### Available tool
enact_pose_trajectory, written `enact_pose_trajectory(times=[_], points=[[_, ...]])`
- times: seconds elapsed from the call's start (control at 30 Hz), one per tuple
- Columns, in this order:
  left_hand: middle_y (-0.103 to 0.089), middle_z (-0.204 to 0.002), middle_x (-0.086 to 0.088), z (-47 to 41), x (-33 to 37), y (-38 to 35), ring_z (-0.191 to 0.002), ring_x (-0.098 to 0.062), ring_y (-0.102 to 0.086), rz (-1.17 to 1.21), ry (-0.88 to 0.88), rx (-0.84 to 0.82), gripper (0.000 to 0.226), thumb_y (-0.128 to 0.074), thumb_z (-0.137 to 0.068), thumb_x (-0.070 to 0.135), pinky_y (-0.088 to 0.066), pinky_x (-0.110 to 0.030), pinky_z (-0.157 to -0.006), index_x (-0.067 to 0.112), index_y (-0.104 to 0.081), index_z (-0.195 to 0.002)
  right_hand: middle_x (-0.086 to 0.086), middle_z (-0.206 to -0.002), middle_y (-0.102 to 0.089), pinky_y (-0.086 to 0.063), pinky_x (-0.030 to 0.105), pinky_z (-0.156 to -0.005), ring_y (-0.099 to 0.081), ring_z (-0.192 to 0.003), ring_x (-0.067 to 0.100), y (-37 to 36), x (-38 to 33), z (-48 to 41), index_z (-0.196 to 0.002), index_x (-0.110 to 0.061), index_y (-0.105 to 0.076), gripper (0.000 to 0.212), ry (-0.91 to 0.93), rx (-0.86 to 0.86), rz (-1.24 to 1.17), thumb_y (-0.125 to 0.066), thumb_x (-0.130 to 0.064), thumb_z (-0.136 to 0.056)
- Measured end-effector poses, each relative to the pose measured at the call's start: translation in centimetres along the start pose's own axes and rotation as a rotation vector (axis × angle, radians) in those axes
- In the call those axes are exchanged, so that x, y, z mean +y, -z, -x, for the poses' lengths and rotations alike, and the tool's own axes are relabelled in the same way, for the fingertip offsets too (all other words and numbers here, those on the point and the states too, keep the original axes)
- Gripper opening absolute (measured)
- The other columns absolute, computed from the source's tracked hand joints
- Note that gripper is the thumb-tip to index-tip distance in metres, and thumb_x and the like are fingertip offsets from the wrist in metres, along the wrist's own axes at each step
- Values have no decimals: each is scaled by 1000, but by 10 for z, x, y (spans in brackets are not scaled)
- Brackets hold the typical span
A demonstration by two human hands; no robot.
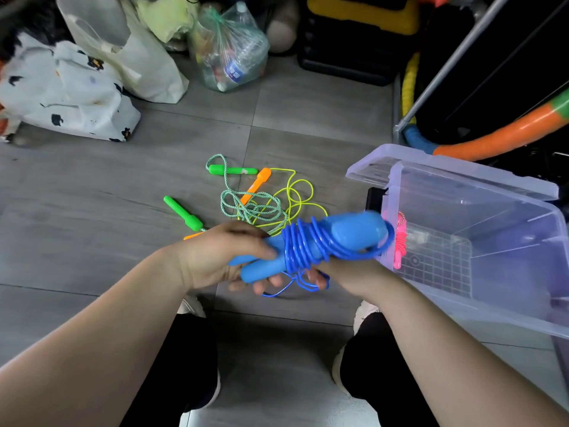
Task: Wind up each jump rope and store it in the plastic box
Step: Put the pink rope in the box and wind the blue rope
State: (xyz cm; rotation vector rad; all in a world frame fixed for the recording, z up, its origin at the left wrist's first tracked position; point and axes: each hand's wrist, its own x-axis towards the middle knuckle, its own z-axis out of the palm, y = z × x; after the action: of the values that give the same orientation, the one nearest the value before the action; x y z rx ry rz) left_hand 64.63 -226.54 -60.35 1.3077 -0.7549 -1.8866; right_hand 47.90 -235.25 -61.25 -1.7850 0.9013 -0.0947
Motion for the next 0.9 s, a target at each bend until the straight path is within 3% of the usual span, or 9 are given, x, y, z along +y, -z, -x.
enact_pose_trajectory(times=[0.07, 0.17, 0.23, 0.37, 0.5, 0.57, 0.67, 0.77, 0.9], points=[[-65, -51, -9, 0, 4, -1, -36, -14, -54, 57, -14, 102, 22, -55, -50, 11, -30, -9, -31, 0, -58, -69, -10, -40, -50, -38, 12, -58, -44, -44, 0, -7, 1, 1, -53, -26, -43, 37, -43, -249, 121, -48, -17, -88], [-67, -53, -6, -4, 2, 0, -40, -11, -57, 44, -19, 232, 20, -50, -61, 13, -32, -11, -33, 3, -60, -75, -9, -62, -52, -42, 22, -62, -50, -55, 2, -8, -2, -1, -73, -26, -44, 19, 11, -214, 275, -48, -19, -90], [-68, -56, -5, -8, -2, 1, -42, -11, -59, -15, -5, 298, 14, -59, -67, 11, -32, -12, -33, 6, -62, -79, 1, -80, -58, -46, 31, -74, -56, -72, 18, -13, -1, 1, -92, -21, -47, 4, 6, -232, 376, -50, -21, -89], [-62, -46, 1, -14, -6, -1, -34, -6, -49, -189, 20, 417, 8, -67, -75, 10, -30, -13, -33, 3, -63, -77, -2, -66, -48, -41, 30, -68, -52, -76, 25, -13, -4, 4, -67, -23, -41, 22, -35, -244, 452, -53, -21, -85], [-59, -40, 5, -19, -7, -1, -31, 0, -50, -323, 20, 584, 14, -63, -81, 14, -29, -11, -32, 13, -60, -67, 0, -79, -56, -43, 31, -72, -52, -81, 23, -13, -6, 6, -92, -13, -55, 11, -38, -253, 531, -54, -20, -84], [-62, -53, -1, -21, -9, 0, -32, -1, -52, -467, 20, 655, 11, -66, -78, 17, -34, -11, -35, 17, -56, -74, 3, -82, -53, -38, 30, -64, -51, -81, 28, -17, -5, 8, -82, -17, -45, 6, 17, -259, 638, -51, -18, -84], [-65, -67, -9, -27, -11, -5, -51, -18, -59, -676, 72, 642, 23, -67, -73, 20, -42, -22, -55, 19, -49, -86, 3, -77, -45, -27, 27, -54, -46, -79, 28, -20, -6, 10, -84, -19, -47, 5, 104, -252, 824, -47, -14, -85], [-57, -60, -3, -32, -12, -8, -62, -24, -54, -780, 84, 607, 22, -68, -71, 23, -39, -27, -58, 23, -46, -73, 3, -70, -49, -23, 28, -52, -40, -78, 31, -18, -6, 7, -94, -15, -54, 13, 159, -194, 866, -44, -14, -86], [-51, -57, 2, -34, -14, -10, -62, -22, -51, -874, 97, 564, 27, -70, -70, 24, -41, -29, -62, 26, -44, -64, 10, -103, -65, -27, 26, -71, -53, -98, 33, -12, -4, 7, -103, -17, -61, 23, 243, -161, 863, -45, -27, -90]])
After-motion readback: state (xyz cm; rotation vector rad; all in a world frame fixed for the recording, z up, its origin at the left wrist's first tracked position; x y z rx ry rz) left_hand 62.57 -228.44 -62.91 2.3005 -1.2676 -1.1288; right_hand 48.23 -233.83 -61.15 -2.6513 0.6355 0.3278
